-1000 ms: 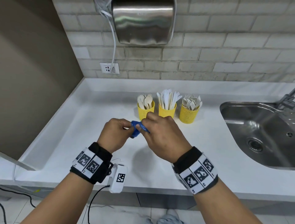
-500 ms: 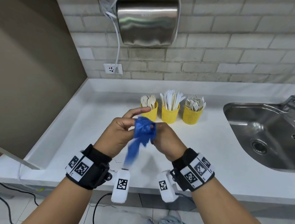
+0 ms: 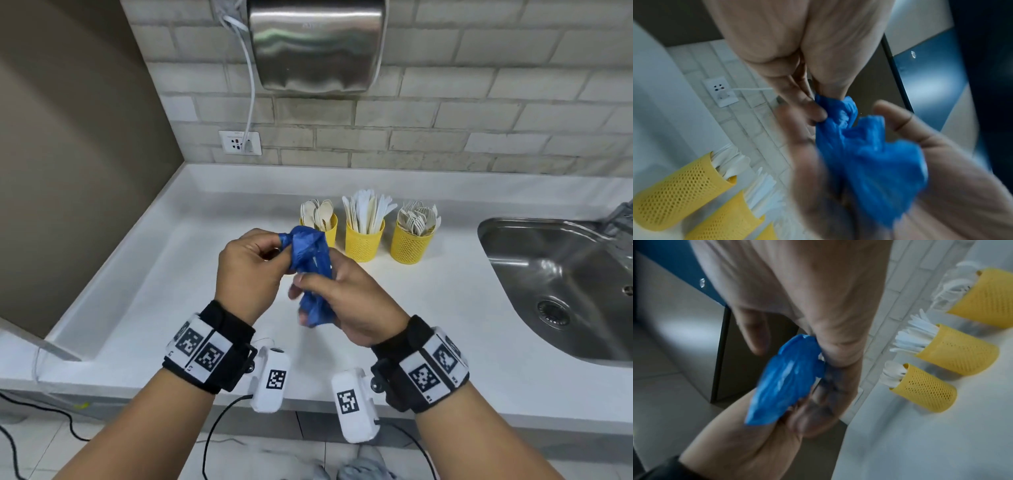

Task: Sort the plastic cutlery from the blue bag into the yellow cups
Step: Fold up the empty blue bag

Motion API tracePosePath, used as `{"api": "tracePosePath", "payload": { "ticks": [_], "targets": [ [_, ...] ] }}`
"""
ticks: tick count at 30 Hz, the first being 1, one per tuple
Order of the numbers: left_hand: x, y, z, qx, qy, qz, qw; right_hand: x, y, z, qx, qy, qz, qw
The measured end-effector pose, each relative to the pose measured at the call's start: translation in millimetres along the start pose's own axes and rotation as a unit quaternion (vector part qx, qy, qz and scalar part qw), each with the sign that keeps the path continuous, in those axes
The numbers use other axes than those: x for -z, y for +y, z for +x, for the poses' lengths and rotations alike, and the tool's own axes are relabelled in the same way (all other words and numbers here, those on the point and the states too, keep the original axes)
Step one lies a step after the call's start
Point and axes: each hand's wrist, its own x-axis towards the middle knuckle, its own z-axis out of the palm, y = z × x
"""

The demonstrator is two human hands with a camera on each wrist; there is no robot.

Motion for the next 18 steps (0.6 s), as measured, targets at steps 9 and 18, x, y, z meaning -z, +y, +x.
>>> {"api": "tracePosePath", "payload": {
  "ticks": [9,18],
  "targets": [
    [7.5,-20.1,7.1,-0.061,-0.055,0.257,0.963,3.8,-27.7,-18.9,0.146,-0.066,-0.501,0.851],
    [6.8,-1.2,-7.4,-0.047,-0.266,-0.113,0.956,43.5,-12.0,30.4,0.153,0.149,-0.426,0.879]
  ]
}}
